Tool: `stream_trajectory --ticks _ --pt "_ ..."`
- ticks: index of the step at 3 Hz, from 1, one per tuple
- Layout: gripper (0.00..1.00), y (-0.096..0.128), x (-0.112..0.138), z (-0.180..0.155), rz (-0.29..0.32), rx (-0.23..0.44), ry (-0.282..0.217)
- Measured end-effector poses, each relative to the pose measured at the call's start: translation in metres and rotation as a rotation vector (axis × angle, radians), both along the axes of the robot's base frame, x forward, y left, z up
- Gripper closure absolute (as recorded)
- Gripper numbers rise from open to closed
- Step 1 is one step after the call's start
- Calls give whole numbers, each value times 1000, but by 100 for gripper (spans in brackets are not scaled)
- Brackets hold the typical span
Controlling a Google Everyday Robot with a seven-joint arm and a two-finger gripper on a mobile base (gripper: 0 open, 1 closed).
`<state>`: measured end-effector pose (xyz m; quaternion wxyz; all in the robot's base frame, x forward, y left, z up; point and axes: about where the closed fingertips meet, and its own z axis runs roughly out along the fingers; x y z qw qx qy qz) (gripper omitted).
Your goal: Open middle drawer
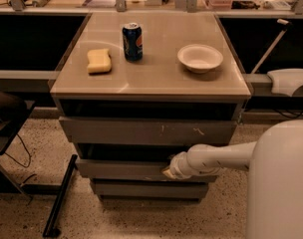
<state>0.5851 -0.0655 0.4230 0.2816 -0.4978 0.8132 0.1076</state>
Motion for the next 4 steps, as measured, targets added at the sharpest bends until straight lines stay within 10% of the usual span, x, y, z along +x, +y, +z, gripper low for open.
stream_trajectory --ticks 1,3,4 --pt "100 -5 -10 34 6 6 -92" --pt "100 -12 -49 28 -14 8 -102" --pt "81 -16 -82 10 -9 -8 -76"
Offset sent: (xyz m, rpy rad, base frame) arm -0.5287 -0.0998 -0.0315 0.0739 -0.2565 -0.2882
